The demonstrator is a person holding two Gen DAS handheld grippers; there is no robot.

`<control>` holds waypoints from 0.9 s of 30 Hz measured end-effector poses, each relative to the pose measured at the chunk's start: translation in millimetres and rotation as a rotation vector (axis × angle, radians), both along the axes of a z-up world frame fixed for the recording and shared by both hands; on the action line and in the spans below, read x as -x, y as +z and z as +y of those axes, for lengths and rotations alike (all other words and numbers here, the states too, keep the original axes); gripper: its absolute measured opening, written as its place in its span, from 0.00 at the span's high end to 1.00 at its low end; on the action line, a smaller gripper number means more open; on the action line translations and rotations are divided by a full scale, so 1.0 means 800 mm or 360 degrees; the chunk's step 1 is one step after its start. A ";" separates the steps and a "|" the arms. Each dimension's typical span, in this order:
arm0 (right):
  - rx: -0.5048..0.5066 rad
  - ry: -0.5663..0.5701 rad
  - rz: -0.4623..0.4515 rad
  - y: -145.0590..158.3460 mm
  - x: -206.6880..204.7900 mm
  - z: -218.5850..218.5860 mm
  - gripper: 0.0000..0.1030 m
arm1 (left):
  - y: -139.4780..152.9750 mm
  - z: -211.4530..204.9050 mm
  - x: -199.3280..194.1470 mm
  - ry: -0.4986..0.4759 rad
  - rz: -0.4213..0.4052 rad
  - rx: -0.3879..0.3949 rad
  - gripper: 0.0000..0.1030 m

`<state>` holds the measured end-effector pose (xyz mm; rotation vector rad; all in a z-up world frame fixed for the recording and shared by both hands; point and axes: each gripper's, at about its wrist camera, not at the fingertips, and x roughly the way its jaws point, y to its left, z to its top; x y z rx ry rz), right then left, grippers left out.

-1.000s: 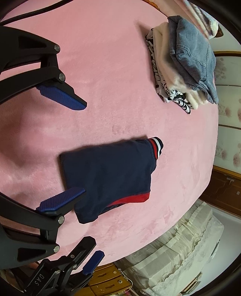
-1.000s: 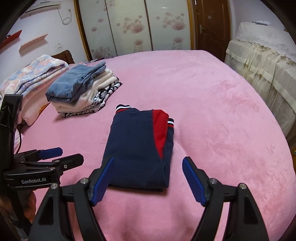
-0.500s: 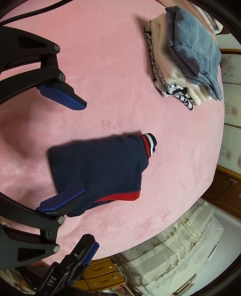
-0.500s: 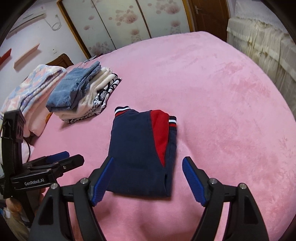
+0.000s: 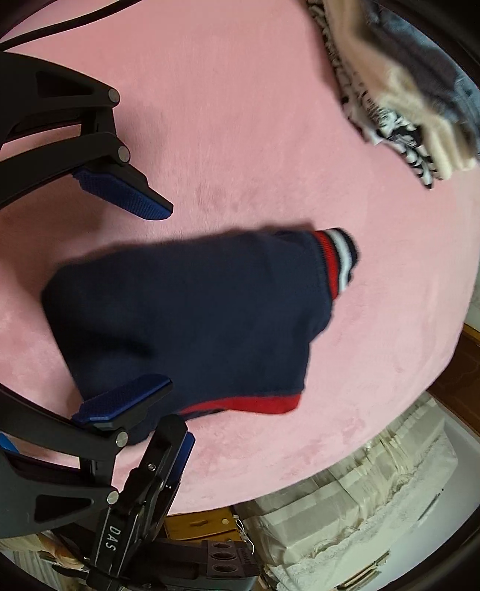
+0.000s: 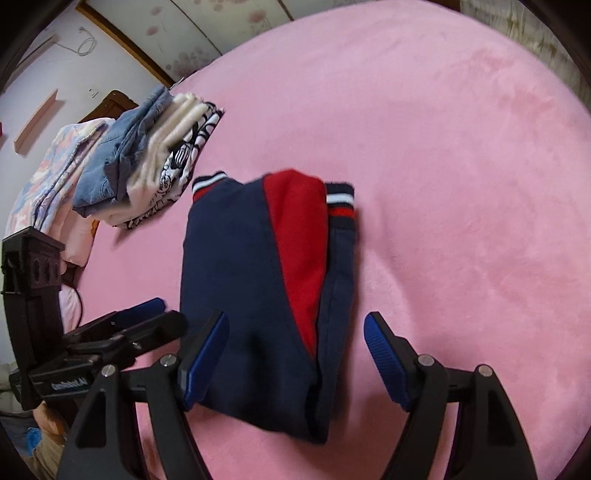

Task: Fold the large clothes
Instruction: 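Grasp the folded navy jacket with both grippers and lift it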

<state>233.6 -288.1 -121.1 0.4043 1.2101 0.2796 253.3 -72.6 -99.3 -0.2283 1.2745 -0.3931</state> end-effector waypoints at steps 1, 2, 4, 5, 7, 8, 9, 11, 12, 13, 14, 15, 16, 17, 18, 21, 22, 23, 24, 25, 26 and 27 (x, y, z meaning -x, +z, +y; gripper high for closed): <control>-0.0015 0.0005 0.0007 -0.004 -0.002 0.000 0.26 | -0.007 -0.003 -0.003 -0.0004 0.0023 0.0004 0.18; -0.0032 0.0013 0.0018 -0.012 -0.005 -0.001 0.26 | -0.014 -0.005 -0.006 -0.0006 0.0043 0.0006 0.18; -0.0052 0.0005 0.0046 -0.025 -0.011 -0.003 0.26 | -0.026 -0.009 -0.011 -0.0003 0.0071 0.0012 0.18; -0.0081 0.0005 0.0058 -0.031 -0.013 -0.005 0.26 | -0.033 -0.010 -0.013 0.0001 0.0087 0.0027 0.18; -0.0166 -0.0012 0.0079 -0.040 -0.016 -0.009 0.26 | -0.041 -0.010 -0.014 0.0008 0.0103 0.0076 0.18; -0.0207 -0.0025 0.0082 -0.044 -0.016 -0.011 0.26 | -0.045 -0.009 -0.015 0.0013 0.0107 0.0094 0.18; -0.0242 -0.0037 0.0085 -0.047 -0.016 -0.014 0.26 | -0.049 -0.007 -0.017 0.0021 0.0117 0.0127 0.18; -0.0307 -0.0057 0.0091 -0.054 -0.017 -0.017 0.26 | -0.055 -0.005 -0.019 0.0027 0.0126 0.0163 0.18; -0.0325 -0.0061 0.0095 -0.055 -0.017 -0.017 0.26 | -0.058 -0.004 -0.020 0.0029 0.0129 0.0179 0.18; -0.0355 -0.0067 0.0100 -0.059 -0.018 -0.018 0.26 | -0.059 -0.003 -0.021 0.0029 0.0130 0.0188 0.17; -0.0391 -0.0068 0.0101 -0.063 -0.018 -0.018 0.26 | -0.061 -0.003 -0.022 0.0027 0.0130 0.0195 0.17; -0.0405 -0.0067 0.0101 -0.064 -0.019 -0.019 0.26 | -0.063 -0.003 -0.023 0.0026 0.0127 0.0204 0.17; -0.0432 -0.0062 0.0099 -0.067 -0.020 -0.018 0.26 | -0.065 -0.004 -0.023 0.0025 0.0125 0.0210 0.17; -0.0448 -0.0061 0.0097 -0.070 -0.021 -0.017 0.26 | -0.066 -0.003 -0.023 0.0025 0.0124 0.0217 0.17; -0.0461 -0.0062 0.0096 -0.072 -0.021 -0.017 0.26 | -0.068 -0.004 -0.024 0.0026 0.0122 0.0226 0.17; -0.0498 -0.0061 0.0084 -0.076 -0.022 -0.015 0.27 | -0.071 -0.003 -0.026 0.0039 0.0123 0.0258 0.16; -0.0510 -0.0054 0.0074 -0.076 -0.022 -0.015 0.29 | -0.072 0.002 -0.025 0.0043 0.0122 0.0269 0.16; -0.0547 -0.0042 0.0077 -0.077 -0.022 -0.014 0.38 | -0.075 0.003 -0.025 0.0043 0.0123 0.0274 0.16; -0.0597 -0.0045 0.0089 -0.079 -0.022 -0.014 0.46 | -0.077 0.004 -0.025 0.0042 0.0125 0.0279 0.17; -0.0609 -0.0059 0.0095 -0.081 -0.023 -0.015 0.46 | -0.077 0.006 -0.025 0.0040 0.0123 0.0291 0.19; -0.0603 -0.0061 0.0086 -0.080 -0.021 -0.015 0.47 | -0.076 0.013 -0.021 0.0037 0.0122 0.0312 0.22; -0.0591 -0.0061 0.0076 -0.078 -0.020 -0.013 0.50 | -0.076 0.014 -0.020 0.0024 0.0128 0.0351 0.30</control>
